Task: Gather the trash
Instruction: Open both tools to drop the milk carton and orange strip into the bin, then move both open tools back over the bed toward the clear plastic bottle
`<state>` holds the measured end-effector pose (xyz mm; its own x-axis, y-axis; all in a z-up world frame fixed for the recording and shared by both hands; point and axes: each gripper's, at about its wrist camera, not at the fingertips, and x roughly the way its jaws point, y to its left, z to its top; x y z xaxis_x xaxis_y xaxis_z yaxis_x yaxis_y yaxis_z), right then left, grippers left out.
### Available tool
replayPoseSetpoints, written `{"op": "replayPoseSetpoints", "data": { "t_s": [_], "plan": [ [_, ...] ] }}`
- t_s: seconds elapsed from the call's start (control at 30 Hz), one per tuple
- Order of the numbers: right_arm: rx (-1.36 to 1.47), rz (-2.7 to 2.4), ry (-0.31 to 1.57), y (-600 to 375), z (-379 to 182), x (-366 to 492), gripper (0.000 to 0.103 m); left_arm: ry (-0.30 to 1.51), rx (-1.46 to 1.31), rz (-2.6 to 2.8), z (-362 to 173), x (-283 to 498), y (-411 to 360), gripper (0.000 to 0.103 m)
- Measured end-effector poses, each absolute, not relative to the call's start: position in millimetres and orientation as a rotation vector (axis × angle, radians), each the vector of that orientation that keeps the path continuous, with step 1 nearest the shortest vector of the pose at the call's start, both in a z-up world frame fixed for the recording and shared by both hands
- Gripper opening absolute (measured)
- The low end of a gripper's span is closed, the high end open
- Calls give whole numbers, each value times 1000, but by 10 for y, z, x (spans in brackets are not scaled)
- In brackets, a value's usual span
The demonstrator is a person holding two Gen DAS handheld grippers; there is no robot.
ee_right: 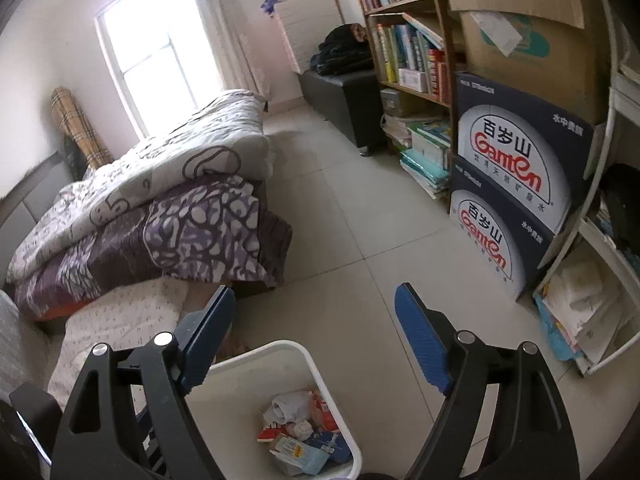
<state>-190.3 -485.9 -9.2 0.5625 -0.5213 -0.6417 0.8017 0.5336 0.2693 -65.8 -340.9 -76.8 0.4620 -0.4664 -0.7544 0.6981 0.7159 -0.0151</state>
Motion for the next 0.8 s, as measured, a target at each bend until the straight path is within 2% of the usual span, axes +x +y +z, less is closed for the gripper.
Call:
{"op": "replayPoseSetpoints", "data": {
  "t_s": [0.1, 0.17, 0.23, 0.33, 0.8],
  "plan": [
    [599, -844, 524, -4891, -87, -1931, 80, 823, 329, -741, -742, -651, -3513, 23],
    [605, -848, 522, -4916, -88, -1949, 80, 818, 336, -741, -716, -656, -3554, 30],
    [610, -852, 518, -4932, -87, -1971, 81, 810, 339, -740, -689, -669, -3578, 48],
    [614, -864, 510, -4944, -79, -1991, 84, 795, 338, -736, -664, -678, -3573, 59],
    [540, -839, 553, -4598, -104, -1700, 88, 766, 334, -631, -661, -450, -3081, 73]
  ]
}}
